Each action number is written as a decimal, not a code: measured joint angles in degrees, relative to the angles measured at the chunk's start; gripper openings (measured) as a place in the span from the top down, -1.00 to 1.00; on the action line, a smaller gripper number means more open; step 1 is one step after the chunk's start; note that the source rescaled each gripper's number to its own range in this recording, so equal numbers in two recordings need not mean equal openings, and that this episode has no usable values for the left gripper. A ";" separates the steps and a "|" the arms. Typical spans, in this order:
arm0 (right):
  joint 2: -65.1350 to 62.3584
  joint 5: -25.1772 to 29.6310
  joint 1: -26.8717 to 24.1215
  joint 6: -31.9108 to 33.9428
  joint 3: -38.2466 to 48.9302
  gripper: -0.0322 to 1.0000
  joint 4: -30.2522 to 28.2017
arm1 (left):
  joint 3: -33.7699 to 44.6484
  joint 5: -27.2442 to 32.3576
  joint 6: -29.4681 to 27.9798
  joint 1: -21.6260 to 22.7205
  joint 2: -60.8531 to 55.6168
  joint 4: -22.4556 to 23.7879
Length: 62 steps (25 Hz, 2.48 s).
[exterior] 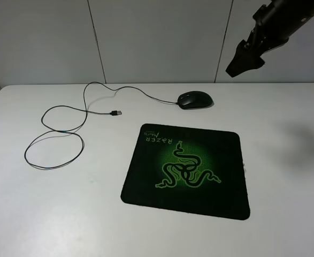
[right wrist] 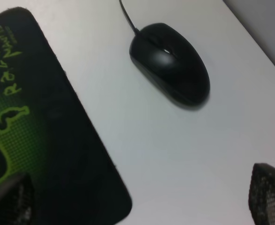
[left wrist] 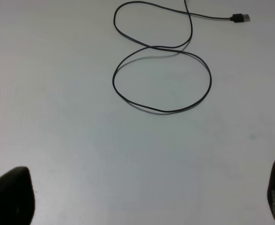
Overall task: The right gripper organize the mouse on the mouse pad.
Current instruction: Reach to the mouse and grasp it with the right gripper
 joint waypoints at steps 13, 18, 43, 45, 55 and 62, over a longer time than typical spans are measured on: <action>17.25 0.56 2.71 -5.77 -13.71 -1.00 -1.14 | 0.00 0.00 0.00 0.00 0.00 0.00; 21.94 0.51 2.86 -9.89 -17.86 -1.00 -0.69 | 0.00 0.00 0.00 0.00 0.00 0.00; 34.91 -1.54 4.05 -20.60 -26.92 -1.00 -0.34 | 0.00 0.00 0.00 0.00 0.00 0.00; 36.29 -1.54 4.05 -20.74 -28.53 -1.00 -0.28 | 0.00 0.00 0.00 0.00 0.00 0.00; 42.66 -1.47 4.05 -21.50 -35.57 -1.00 0.93 | 0.00 0.00 0.00 0.00 0.00 0.00; 43.39 -0.94 3.25 -21.66 -35.84 -1.00 1.28 | 0.00 0.00 0.00 0.00 0.00 0.00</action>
